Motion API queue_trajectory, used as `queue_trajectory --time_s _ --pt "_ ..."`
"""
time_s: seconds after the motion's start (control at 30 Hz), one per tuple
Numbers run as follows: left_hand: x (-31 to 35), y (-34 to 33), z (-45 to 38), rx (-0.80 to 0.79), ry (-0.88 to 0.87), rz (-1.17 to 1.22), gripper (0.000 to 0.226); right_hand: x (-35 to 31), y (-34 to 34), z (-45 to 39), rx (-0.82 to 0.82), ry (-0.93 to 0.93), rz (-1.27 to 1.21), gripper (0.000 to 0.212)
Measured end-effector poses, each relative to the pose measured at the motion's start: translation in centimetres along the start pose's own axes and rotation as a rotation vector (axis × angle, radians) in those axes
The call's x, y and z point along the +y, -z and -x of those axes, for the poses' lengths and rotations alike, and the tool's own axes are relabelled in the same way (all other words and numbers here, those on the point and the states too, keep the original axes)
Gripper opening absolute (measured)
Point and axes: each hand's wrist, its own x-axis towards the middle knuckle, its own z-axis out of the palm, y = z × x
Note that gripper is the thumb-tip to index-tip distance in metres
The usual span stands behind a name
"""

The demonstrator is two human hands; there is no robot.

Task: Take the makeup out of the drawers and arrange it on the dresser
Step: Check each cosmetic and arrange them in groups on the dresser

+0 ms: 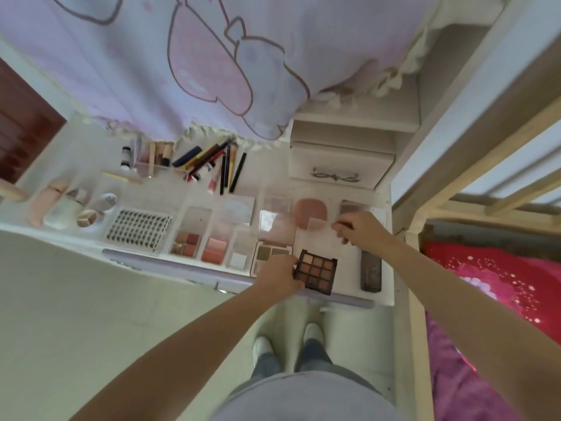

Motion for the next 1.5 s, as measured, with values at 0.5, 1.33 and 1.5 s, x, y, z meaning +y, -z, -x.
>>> queue_trajectory --time_s 0.5,1.33,1.5 --pt "1.2 -2.9 -1.9 -0.029 0.155 -0.287 0.023 0.7 -2.0 -2.4 -0.037 0.054 0.11 0.023" --pt "1.0 -3.2 -2.6 -0.011 0.091 -0.436 0.022 6.2 -2.4 1.9 0.283 -0.454 0.172 0.055" --pt "0.7 -2.8 -2.6 0.037 0.07 -0.424 0.02 6.0 -2.4 1.7 0.281 -0.521 0.004 0.056"
